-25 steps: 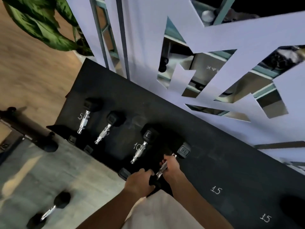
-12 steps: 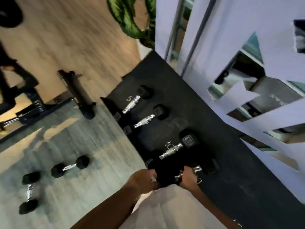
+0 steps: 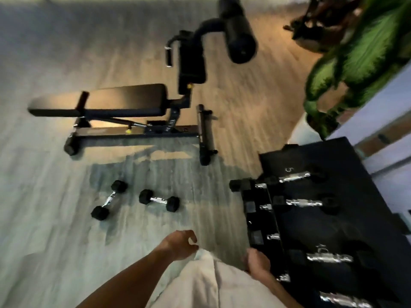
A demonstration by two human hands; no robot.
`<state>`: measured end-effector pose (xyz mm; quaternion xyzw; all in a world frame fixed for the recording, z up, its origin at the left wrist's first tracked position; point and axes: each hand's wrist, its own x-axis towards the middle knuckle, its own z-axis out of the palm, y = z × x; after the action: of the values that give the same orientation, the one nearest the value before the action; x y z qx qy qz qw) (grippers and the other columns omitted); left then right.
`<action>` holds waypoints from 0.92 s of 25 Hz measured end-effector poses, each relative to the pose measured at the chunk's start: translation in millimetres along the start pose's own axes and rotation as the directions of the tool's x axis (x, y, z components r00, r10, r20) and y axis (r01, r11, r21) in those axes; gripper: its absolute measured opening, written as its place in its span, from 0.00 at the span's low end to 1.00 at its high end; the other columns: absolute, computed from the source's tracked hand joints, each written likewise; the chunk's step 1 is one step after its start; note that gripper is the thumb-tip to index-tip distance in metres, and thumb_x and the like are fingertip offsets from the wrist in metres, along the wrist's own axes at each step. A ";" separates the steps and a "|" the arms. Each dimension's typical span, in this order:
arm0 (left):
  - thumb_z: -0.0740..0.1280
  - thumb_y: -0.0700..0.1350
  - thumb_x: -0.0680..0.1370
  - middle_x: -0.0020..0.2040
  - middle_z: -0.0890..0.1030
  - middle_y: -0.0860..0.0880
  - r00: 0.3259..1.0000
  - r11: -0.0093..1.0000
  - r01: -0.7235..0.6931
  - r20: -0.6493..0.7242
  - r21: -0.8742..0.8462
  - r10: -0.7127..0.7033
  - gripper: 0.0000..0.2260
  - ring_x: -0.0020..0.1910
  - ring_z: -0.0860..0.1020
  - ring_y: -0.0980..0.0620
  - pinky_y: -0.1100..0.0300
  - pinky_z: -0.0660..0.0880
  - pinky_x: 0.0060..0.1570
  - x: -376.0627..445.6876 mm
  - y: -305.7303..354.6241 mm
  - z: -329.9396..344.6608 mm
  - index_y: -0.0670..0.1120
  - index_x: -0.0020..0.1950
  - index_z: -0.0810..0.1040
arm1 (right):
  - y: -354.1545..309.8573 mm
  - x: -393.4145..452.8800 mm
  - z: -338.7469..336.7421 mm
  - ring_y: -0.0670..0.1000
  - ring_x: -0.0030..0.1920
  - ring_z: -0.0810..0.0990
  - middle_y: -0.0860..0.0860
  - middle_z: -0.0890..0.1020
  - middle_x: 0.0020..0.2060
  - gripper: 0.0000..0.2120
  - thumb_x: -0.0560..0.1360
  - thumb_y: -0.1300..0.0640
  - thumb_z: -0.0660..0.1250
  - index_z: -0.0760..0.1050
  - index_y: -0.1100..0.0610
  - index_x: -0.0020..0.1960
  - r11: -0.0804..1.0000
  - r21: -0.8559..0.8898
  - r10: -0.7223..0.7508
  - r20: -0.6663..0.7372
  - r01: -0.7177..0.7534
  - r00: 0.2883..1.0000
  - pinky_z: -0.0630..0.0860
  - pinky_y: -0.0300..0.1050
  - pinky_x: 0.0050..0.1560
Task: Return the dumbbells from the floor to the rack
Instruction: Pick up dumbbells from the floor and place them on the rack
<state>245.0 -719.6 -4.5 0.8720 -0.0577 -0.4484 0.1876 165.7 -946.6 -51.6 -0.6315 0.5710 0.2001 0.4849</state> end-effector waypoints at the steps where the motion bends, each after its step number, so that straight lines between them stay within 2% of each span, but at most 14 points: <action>1: 0.68 0.55 0.77 0.54 0.84 0.50 0.999 0.998 0.030 -0.024 -0.049 -0.031 0.13 0.48 0.82 0.51 0.59 0.77 0.53 -9.4 -27.4 -10.4 0.53 0.60 0.78 | -2.6 -10.6 31.0 0.58 0.35 0.80 0.61 0.82 0.36 0.12 0.79 0.60 0.64 0.81 0.65 0.40 0.997 0.070 -0.026 0.120 0.018 0.992 0.67 0.45 0.32; 2: 0.68 0.55 0.77 0.53 0.85 0.50 0.997 0.994 0.055 -0.043 -0.094 -0.059 0.13 0.45 0.81 0.51 0.59 0.78 0.53 -18.5 -52.8 -19.1 0.53 0.60 0.78 | -11.8 -30.1 55.9 0.56 0.31 0.77 0.59 0.80 0.33 0.10 0.77 0.61 0.66 0.79 0.63 0.38 0.994 0.107 0.007 0.195 -0.028 0.981 0.65 0.43 0.30; 3: 0.68 0.56 0.77 0.53 0.85 0.50 0.995 0.989 0.074 -0.061 -0.129 -0.083 0.14 0.44 0.81 0.52 0.59 0.78 0.52 -26.9 -76.3 -26.6 0.53 0.60 0.78 | -20.6 -44.3 87.5 0.55 0.29 0.76 0.57 0.79 0.32 0.08 0.76 0.62 0.66 0.78 0.61 0.39 0.993 0.118 -0.050 0.270 0.019 0.961 0.64 0.42 0.30; 5: 0.68 0.56 0.77 0.54 0.84 0.50 0.987 0.978 0.113 -0.094 -0.174 -0.131 0.15 0.48 0.82 0.51 0.59 0.77 0.53 -41.5 -116.9 -37.2 0.54 0.61 0.78 | -39.4 -83.9 145.7 0.53 0.29 0.79 0.54 0.80 0.31 0.06 0.76 0.61 0.65 0.78 0.59 0.41 0.994 0.001 -0.103 0.409 0.112 0.907 0.67 0.41 0.31; 7: 0.68 0.57 0.77 0.57 0.83 0.50 0.978 0.961 0.144 -0.114 -0.236 -0.174 0.15 0.54 0.81 0.51 0.59 0.75 0.54 -51.0 -152.2 -42.8 0.54 0.62 0.78 | -48.5 -105.0 181.2 0.51 0.31 0.82 0.52 0.82 0.32 0.07 0.76 0.57 0.64 0.80 0.57 0.43 0.971 -0.133 -0.113 0.474 0.198 0.873 0.71 0.41 0.34; 10: 0.68 0.58 0.77 0.59 0.82 0.50 0.967 0.934 0.181 -0.118 -0.308 -0.226 0.15 0.57 0.79 0.50 0.59 0.74 0.56 -62.1 -189.9 -48.8 0.55 0.63 0.77 | -62.1 -115.9 214.9 0.52 0.32 0.81 0.52 0.82 0.33 0.07 0.75 0.56 0.66 0.80 0.58 0.45 0.939 -0.240 -0.104 0.483 0.245 0.870 0.71 0.43 0.36; 13: 0.67 0.58 0.78 0.60 0.81 0.50 0.954 0.899 0.226 -0.103 -0.374 -0.283 0.15 0.58 0.79 0.50 0.59 0.74 0.57 -69.7 -224.9 -54.7 0.55 0.62 0.77 | -72.6 -116.0 251.1 0.52 0.29 0.79 0.53 0.81 0.32 0.05 0.74 0.59 0.67 0.80 0.59 0.47 0.953 -0.227 -0.070 0.477 0.199 0.876 0.69 0.42 0.32; 23: 0.67 0.57 0.79 0.58 0.81 0.49 0.945 0.786 0.278 0.011 -0.552 -0.327 0.12 0.51 0.78 0.53 0.62 0.75 0.52 -19.6 -300.0 -119.5 0.56 0.61 0.77 | -141.7 -93.6 356.7 0.50 0.27 0.79 0.50 0.82 0.30 0.04 0.74 0.57 0.67 0.80 0.56 0.44 0.917 -0.376 0.044 0.430 0.134 0.902 0.69 0.39 0.30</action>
<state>309.1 -404.5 -40.3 0.7981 0.2211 -0.4325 0.3565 377.7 -614.7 -82.1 -0.6700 0.3825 0.4340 0.4652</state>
